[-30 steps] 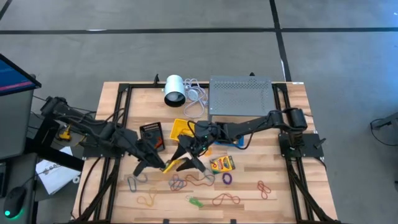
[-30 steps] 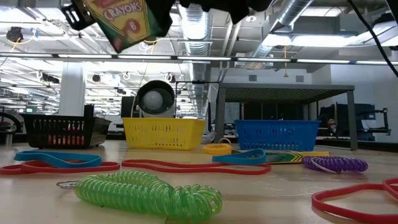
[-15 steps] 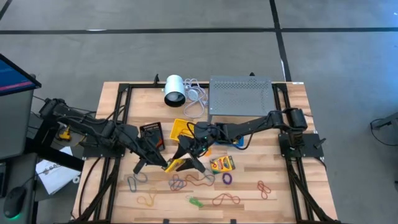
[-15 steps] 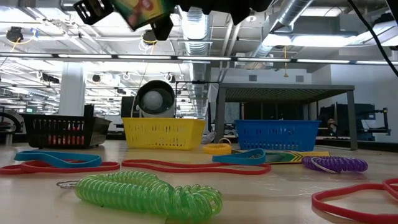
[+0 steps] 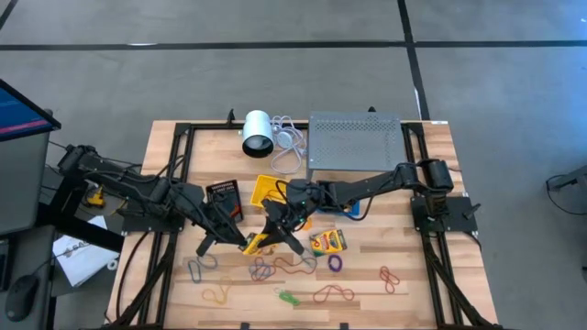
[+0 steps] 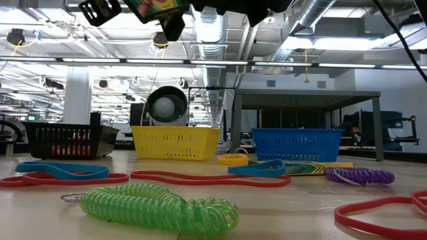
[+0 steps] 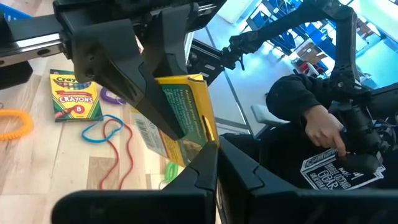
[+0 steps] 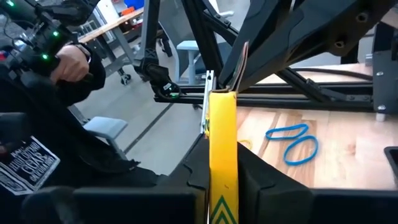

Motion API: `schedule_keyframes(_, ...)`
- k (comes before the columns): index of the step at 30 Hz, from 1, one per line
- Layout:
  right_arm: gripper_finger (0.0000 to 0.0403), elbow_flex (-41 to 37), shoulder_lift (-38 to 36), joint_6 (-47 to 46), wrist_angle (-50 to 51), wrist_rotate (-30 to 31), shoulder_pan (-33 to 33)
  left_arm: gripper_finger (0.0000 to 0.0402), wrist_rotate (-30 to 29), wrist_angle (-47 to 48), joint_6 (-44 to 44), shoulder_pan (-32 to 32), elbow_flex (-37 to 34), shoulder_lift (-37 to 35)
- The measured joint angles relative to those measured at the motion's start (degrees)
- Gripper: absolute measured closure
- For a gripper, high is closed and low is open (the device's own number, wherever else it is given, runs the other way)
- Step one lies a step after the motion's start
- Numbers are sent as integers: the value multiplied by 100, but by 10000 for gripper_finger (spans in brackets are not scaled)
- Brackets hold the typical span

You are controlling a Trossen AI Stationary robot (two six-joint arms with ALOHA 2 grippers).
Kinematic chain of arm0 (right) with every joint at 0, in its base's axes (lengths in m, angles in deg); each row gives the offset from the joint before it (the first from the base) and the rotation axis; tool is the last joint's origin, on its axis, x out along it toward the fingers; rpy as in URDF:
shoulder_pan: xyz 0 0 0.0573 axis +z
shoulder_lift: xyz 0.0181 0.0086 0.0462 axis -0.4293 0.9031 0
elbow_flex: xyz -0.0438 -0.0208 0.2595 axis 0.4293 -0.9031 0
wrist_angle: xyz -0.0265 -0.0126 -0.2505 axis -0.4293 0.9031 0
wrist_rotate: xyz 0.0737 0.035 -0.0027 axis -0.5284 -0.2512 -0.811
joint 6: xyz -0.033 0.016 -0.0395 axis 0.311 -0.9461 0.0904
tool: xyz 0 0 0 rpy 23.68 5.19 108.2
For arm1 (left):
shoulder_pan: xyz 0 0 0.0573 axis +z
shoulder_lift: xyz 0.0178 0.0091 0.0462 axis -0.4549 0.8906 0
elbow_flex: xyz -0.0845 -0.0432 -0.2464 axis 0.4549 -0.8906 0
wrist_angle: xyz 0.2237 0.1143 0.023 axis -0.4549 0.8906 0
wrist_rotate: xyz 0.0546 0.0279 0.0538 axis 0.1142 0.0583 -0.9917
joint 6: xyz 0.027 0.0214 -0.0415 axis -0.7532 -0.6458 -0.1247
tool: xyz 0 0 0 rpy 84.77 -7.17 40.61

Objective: Pick & Place Office Desk Supplies
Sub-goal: Put the right crayon box into the blue bin

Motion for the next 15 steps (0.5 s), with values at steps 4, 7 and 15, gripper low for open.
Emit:
schedule_keyframes(4, 379, 0, 0, 3, 19, -39, -2, 401, -6, 4, 6, 0, -1, 0)
schedule_keyframes(7, 379, 0, 0, -28, 20, -43, -2, 396, -9, 1, 27, 0, 0, 0)
schedule_keyframes(15, 379, -4, -42, -172, 160, -208, -35, 355, 7, -112, 160, 0, 0, -1)
